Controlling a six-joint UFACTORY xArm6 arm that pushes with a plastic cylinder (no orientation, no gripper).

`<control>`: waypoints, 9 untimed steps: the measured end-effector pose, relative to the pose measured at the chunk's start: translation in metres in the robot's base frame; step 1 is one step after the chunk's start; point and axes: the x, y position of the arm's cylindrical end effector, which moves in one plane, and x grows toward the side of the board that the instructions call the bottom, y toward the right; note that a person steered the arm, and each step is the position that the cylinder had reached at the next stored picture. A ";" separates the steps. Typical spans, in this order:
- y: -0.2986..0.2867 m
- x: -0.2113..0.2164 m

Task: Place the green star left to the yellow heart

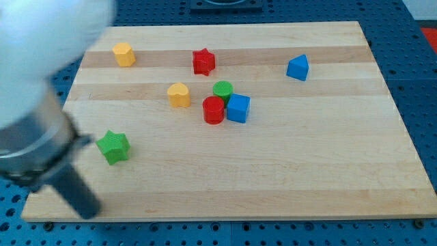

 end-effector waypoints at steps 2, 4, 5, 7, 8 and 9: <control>-0.024 -0.083; 0.072 -0.142; 0.062 -0.140; 0.038 -0.107; 0.079 -0.079; 0.102 -0.095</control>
